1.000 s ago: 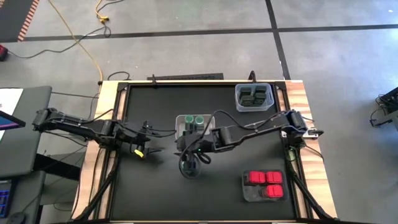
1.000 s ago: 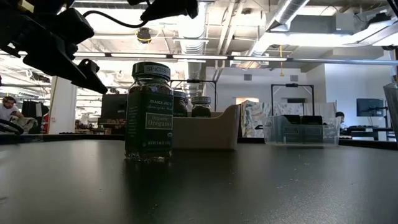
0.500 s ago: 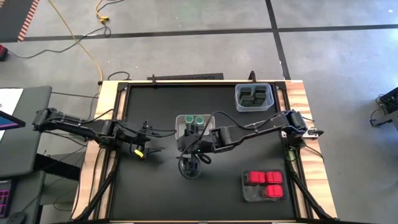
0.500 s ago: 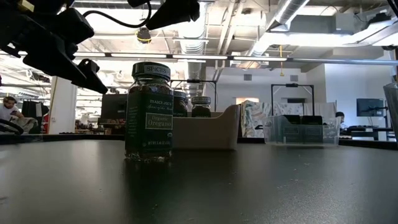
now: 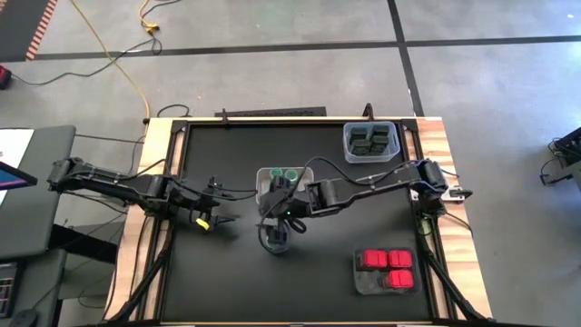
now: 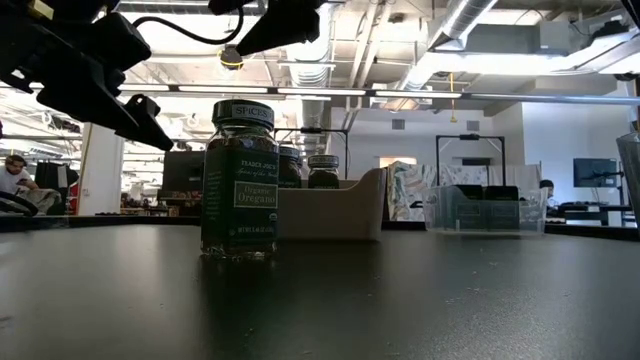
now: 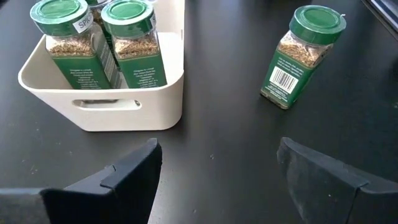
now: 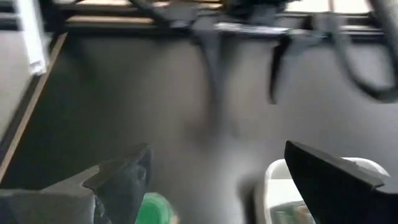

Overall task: Sort spices by type
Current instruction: Put the green seasoning bottle into the white bin

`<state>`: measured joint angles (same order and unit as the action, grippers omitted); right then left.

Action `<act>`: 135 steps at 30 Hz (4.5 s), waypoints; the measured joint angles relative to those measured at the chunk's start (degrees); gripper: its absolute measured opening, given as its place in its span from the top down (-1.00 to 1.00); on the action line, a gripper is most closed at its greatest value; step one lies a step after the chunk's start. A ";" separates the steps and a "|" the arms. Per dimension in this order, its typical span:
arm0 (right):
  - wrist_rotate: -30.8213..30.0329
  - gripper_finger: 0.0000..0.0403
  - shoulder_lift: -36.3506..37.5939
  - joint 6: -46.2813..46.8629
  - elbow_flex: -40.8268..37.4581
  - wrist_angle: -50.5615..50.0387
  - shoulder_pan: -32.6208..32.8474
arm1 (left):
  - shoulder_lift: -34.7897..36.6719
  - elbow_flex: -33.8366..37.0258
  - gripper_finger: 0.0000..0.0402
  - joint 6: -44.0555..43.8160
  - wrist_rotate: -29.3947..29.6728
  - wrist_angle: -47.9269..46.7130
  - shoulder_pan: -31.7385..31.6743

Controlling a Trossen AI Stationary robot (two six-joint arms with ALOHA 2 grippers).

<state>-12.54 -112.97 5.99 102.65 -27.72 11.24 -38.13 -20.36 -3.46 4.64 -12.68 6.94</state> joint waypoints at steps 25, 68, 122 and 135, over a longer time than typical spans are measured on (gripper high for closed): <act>15.90 -0.93 -15.53 -26.96 15.30 -20.03 1.51 | -1.47 -0.02 -0.53 1.32 0.55 -0.52 0.00; 15.85 -0.09 -17.64 -32.22 14.10 -21.17 1.88 | -1.64 -0.02 -0.53 2.17 0.55 -0.92 0.00; 11.02 -0.09 4.54 -8.01 -12.26 -15.40 -13.78 | -1.60 0.02 -0.53 2.83 2.34 -2.03 -0.01; 8.56 -0.10 0.07 -8.57 -12.28 -14.86 -12.76 | -1.60 0.02 -0.53 2.22 2.32 -2.05 -0.02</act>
<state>-3.98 -112.90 -2.58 90.37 -42.59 -1.52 -39.72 -20.34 -1.24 6.96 -14.73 6.92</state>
